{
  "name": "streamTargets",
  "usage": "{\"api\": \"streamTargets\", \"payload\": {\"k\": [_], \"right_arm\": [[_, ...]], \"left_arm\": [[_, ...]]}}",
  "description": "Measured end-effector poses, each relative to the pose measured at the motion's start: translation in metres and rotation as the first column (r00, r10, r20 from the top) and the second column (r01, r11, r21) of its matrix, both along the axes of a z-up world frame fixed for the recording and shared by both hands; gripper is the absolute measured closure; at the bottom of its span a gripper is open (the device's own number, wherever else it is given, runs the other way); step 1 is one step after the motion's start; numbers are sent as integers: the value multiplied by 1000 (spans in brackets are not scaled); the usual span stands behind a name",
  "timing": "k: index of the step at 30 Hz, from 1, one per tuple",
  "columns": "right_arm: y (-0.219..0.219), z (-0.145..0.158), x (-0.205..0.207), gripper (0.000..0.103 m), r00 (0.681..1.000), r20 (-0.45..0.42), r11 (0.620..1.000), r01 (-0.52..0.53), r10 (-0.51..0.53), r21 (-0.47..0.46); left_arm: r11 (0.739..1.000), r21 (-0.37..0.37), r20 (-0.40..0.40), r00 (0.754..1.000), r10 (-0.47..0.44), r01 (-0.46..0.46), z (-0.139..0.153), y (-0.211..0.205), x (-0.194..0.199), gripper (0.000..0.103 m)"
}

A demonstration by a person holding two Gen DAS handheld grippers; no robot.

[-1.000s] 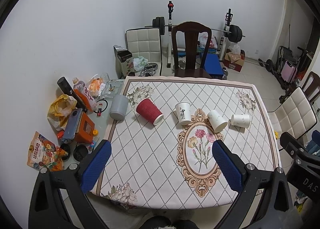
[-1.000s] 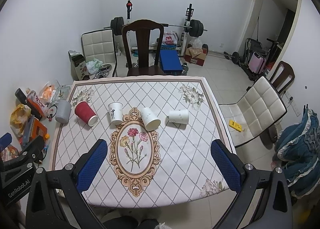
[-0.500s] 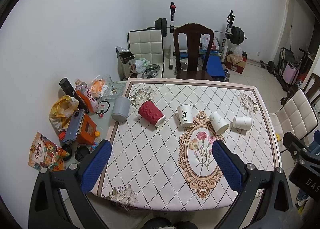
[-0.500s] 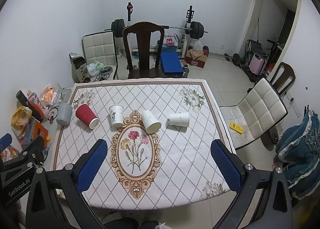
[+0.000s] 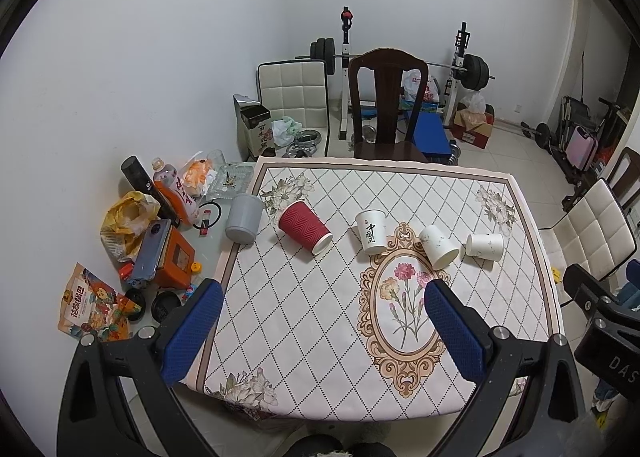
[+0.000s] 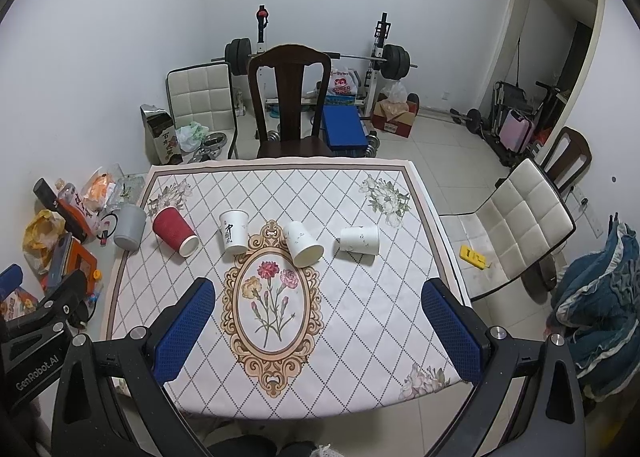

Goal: Flip cup upright

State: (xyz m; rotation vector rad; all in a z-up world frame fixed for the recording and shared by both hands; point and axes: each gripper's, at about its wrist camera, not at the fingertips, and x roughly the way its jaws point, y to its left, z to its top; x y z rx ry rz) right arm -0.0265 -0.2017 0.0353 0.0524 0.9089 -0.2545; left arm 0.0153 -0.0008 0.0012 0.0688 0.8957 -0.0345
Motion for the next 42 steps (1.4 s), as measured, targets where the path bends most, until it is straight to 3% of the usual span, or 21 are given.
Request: {"api": "streamTargets", "payload": {"k": [16, 22, 30, 42], "right_arm": [[4, 0, -2, 0, 1000, -2, 1000, -1, 1, 5], [-4, -13, -2, 0, 1000, -19, 999, 7, -7, 31], [-37, -81, 16, 0, 991, -137, 999, 12, -6, 40], [-67, -218, 76, 0, 926, -371, 995, 95, -74, 39]], "left_arm": [[1000, -4, -3, 1000, 2, -2, 0, 1, -1, 0], [999, 18, -30, 999, 28, -27, -9, -6, 1, 0], [994, 84, -121, 989, 82, -72, -65, -25, 23, 0], [992, 120, -344, 939, -2, 46, -174, -54, 106, 0]]}}
